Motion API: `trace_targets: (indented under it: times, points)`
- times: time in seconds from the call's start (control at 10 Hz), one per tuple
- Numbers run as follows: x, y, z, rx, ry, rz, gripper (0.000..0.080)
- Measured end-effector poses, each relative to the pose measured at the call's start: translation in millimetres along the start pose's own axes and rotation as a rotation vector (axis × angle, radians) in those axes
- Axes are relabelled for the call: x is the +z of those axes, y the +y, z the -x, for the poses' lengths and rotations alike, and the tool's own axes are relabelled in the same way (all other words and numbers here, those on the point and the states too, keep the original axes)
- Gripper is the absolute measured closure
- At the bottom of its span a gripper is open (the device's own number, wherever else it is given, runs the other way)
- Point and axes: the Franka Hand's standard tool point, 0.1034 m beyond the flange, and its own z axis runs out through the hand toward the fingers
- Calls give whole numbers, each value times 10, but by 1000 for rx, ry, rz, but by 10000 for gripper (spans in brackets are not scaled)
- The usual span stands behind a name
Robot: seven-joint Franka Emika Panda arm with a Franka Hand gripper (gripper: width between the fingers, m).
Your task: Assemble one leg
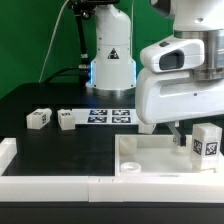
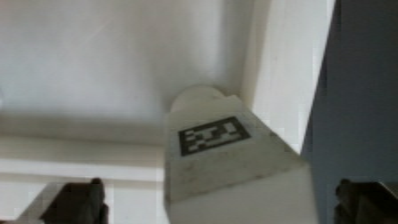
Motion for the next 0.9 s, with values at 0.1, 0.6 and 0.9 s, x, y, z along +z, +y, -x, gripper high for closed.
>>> trace_targets:
  times: [0.1, 0.6, 0.9]
  points:
    - [0, -1, 0, 4, 0, 0, 164]
    - [0, 7, 0, 130, 0, -1, 508]
    - [6, 40, -15, 518, 7, -37, 508]
